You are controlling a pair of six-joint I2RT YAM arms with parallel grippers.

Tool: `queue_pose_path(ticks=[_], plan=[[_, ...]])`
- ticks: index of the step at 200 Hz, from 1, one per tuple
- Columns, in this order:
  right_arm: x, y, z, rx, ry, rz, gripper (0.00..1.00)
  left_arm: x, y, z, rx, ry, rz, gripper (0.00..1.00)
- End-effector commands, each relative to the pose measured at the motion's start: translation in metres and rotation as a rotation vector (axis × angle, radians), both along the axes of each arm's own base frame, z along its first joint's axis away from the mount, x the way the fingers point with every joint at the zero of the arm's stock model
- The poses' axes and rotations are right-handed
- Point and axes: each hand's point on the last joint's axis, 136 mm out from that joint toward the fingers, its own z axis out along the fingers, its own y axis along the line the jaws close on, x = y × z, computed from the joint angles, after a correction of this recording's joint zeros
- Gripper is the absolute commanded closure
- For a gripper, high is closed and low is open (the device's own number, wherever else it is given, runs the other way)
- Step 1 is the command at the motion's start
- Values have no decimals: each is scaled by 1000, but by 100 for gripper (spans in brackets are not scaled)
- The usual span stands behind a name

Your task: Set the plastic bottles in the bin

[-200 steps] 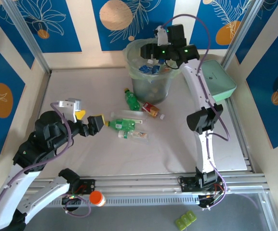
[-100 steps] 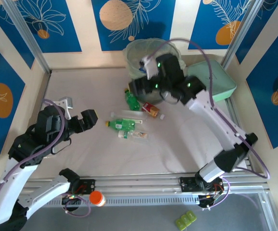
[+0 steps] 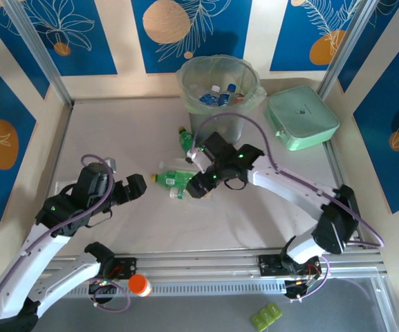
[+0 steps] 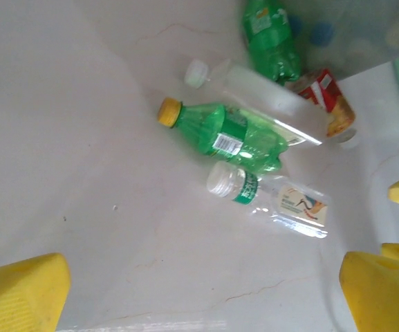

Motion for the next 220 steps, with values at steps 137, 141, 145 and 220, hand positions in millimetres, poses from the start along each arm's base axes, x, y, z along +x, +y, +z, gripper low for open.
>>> queue_pose_path(ticks=[137,141,145,220], plan=[[-26,0,-110,-399,132,121,14,25,-16,-8,138,-118,-201,1],[-27,-1,-111,-409,127,124,14,24,-15,-7,141,-120,-200,1],[-28,-2,-110,-418,126,124,14,24,-14,-7,145,-120,-200,1],[-43,0,-65,-388,97,118,16,18,-6,3,155,-146,-189,1]])
